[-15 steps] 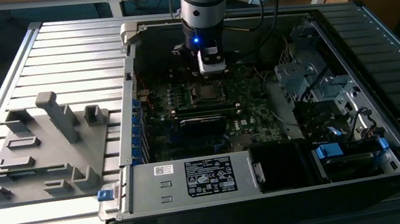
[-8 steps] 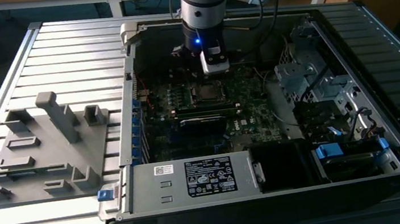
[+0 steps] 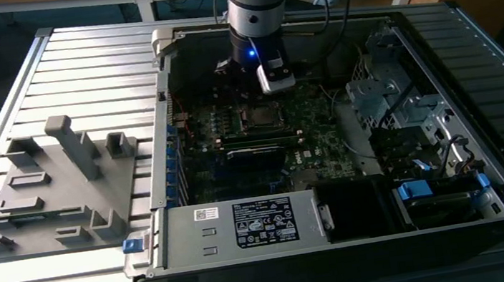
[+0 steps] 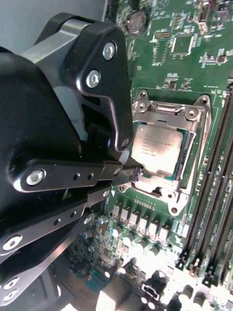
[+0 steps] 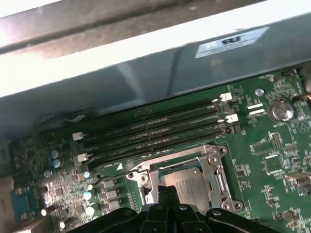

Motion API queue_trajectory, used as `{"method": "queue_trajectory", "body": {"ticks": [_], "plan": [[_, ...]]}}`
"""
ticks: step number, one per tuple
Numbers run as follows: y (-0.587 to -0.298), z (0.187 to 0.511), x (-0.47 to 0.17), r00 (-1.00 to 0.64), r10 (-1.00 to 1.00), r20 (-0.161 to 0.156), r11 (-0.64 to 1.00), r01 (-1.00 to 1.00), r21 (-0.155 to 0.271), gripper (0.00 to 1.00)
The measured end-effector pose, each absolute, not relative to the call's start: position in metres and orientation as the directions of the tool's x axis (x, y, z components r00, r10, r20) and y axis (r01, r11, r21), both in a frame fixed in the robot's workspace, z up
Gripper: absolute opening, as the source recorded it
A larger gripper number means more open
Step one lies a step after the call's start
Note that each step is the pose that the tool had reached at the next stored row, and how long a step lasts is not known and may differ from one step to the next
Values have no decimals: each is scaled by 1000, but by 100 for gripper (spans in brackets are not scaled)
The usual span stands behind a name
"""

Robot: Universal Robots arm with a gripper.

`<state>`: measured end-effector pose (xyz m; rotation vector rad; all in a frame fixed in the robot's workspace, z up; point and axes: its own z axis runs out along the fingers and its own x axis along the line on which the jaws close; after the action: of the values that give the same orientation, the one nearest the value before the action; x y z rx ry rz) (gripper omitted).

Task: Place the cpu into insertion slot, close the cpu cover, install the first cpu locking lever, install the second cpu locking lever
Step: 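Close the cpu cover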

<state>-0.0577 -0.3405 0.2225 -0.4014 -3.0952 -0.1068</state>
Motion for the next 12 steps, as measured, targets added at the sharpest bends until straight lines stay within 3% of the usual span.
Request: {"method": "queue_trajectory", "body": {"ticks": [12], "plan": [[-341, 221, -58, -994, 104, 26, 993, 106, 60, 11]]}}
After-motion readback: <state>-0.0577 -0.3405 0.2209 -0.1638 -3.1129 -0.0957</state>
